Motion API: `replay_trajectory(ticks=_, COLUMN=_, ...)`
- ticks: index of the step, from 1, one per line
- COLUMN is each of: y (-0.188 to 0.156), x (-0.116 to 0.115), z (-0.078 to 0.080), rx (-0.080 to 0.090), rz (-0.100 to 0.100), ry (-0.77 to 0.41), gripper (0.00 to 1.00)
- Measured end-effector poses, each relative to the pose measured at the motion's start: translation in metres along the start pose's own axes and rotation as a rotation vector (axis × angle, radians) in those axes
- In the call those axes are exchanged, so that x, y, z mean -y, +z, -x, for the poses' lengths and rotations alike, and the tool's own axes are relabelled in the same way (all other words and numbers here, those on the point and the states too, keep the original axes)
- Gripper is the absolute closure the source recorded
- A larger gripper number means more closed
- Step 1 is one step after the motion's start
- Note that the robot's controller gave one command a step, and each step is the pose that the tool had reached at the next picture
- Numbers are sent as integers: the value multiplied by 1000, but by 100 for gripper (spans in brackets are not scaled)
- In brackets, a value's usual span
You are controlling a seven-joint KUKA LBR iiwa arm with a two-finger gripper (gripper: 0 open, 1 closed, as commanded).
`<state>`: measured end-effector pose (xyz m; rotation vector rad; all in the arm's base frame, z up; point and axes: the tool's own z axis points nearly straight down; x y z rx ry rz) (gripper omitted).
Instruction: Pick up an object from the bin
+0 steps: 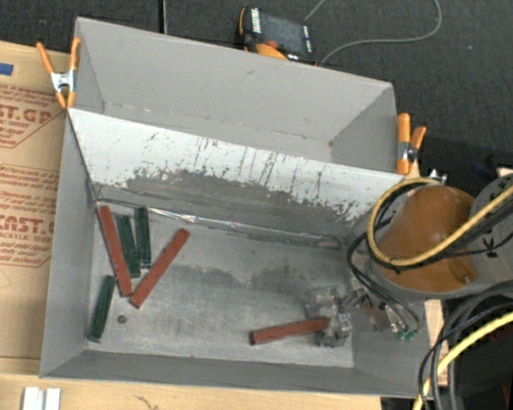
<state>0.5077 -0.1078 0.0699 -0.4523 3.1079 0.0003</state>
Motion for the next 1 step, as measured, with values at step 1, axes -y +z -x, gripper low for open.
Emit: replay_trajectory(ticks=1, y=-172, x=9, z=-6, rx=7, rz=-5, ry=-118, gripper=100)
